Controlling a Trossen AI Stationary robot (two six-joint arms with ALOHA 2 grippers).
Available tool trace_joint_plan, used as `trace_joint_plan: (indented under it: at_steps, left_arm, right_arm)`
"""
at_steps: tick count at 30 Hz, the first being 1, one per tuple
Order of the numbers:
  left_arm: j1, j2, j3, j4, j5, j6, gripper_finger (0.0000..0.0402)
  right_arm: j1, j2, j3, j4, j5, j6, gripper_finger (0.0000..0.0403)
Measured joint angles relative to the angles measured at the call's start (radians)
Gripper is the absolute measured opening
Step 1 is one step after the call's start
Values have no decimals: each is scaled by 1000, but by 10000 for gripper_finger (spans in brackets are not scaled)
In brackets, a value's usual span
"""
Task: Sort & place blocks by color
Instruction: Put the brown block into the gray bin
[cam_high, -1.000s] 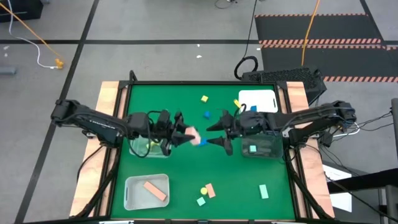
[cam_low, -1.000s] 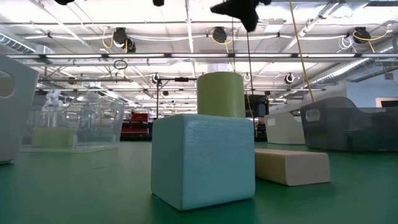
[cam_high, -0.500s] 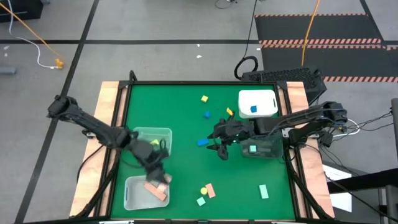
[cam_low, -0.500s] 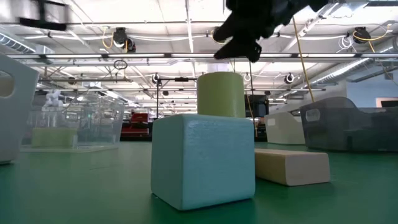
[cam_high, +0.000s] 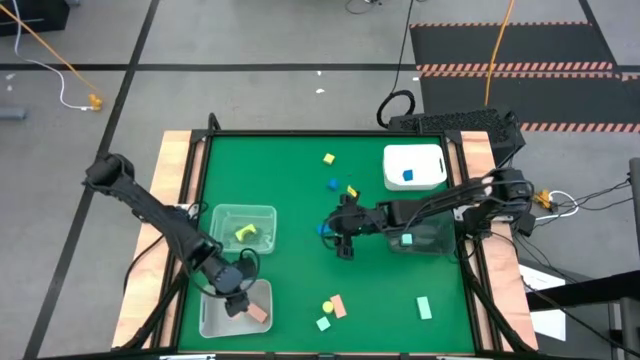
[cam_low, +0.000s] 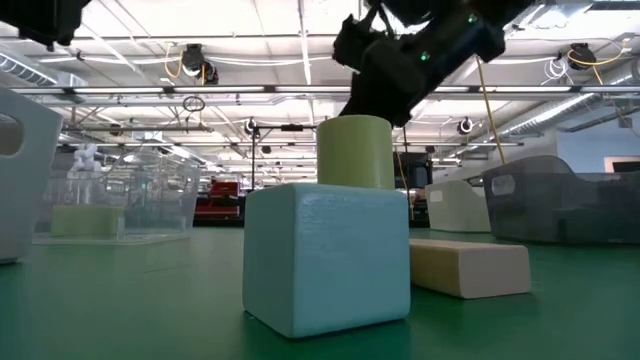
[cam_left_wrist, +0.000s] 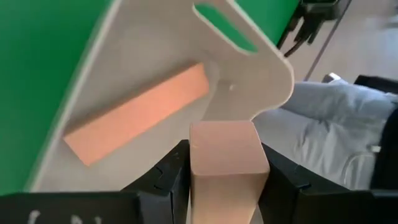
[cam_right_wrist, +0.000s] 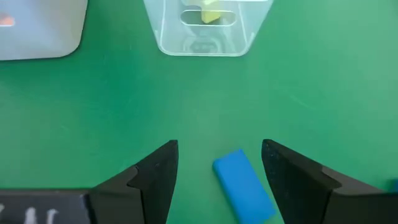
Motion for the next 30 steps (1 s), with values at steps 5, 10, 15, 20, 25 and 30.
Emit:
trace_joint_plan:
  at_steps: [5,10,15,20,25,30]
  left_arm:
    - [-20,31,0,0,0,-21,149]
    - [-20,40,0,5,-21,-38,155]
    - [-21,40,0,61,-25,-54,158]
    - [-26,40,0,156,-25,-18,160]
    - [-26,39,0,158,-28,-19,160]
    - [-29,42,0,152,-17,-17,153]
  right_arm:
    - [-1,73,0,80,1,-6,221]
    - [-17,102,0,90,0,-5,221]
    - [-47,130,0,88,0,-4,221]
    - [-69,151,0,73,-1,-4,221]
    - [-82,149,0,81,-4,-10,221]
    - [-84,149,0,76,-4,-11,221]
